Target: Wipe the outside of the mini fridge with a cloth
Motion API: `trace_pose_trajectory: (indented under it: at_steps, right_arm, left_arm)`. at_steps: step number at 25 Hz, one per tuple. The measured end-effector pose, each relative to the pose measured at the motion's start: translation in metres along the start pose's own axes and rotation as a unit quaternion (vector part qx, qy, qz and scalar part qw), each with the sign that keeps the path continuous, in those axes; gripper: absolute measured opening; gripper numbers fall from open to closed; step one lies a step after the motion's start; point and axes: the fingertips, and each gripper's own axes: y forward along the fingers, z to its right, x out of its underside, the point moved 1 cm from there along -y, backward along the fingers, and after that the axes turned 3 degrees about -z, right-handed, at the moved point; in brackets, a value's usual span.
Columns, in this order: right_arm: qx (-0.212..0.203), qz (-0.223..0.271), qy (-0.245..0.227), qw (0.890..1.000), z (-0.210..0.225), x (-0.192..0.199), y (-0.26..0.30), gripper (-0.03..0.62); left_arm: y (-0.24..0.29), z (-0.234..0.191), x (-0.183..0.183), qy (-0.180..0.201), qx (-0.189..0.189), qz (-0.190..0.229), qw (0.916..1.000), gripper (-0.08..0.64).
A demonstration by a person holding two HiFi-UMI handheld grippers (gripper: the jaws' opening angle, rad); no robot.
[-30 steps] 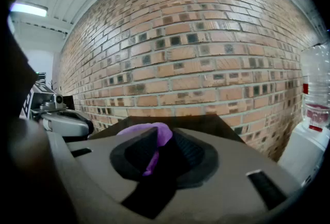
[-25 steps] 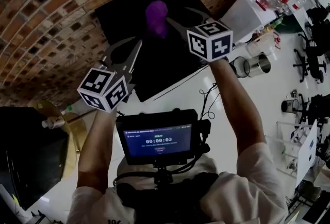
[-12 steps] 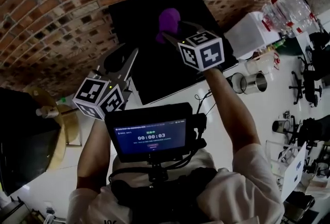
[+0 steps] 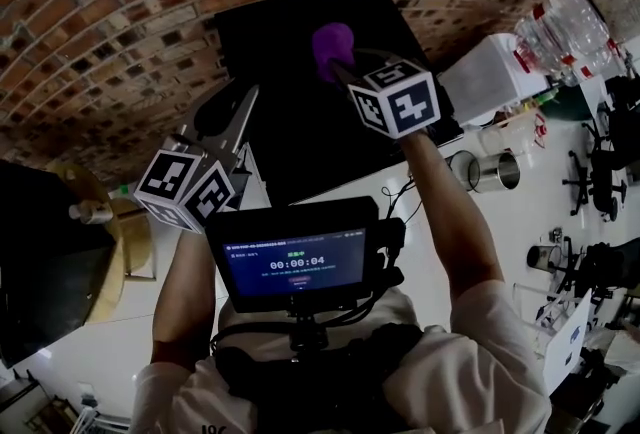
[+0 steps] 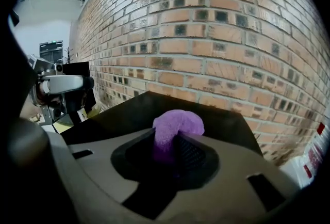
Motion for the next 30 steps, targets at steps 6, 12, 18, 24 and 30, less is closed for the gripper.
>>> trace_pose_trajectory:
  at_steps: [6, 12, 18, 24, 30]
  right_arm:
    - [-0.002, 0.018, -0.014, 1.0, 0.001, -0.027, 0.0, 0.114]
    - [-0.024, 0.031, -0.028, 0.999, -0.014, -0.049, 0.011, 0.114]
    - [-0.059, 0.043, -0.043, 0.996, -0.032, -0.084, 0.03, 0.114]
    - [-0.077, 0.028, -0.065, 0.994, -0.048, -0.114, 0.058, 0.112]
    - [-0.082, 0.011, -0.1, 0.992, -0.062, -0.124, 0.086, 0.112]
  left_arm:
    - [-0.006, -0.018, -0.001, -0.012, -0.016, 0.002, 0.9998, 0.066]
    - [-0.012, -0.022, 0.008, -0.023, -0.023, -0.005, 0.9995, 0.065]
    - [-0.015, -0.017, 0.006, -0.027, -0.031, -0.006, 0.9991, 0.065]
    - [-0.021, -0.017, -0.001, -0.03, -0.047, 0.001, 0.9985, 0.064]
    - [-0.024, -0.016, -0.004, -0.036, -0.063, 0.003, 0.9973, 0.052]
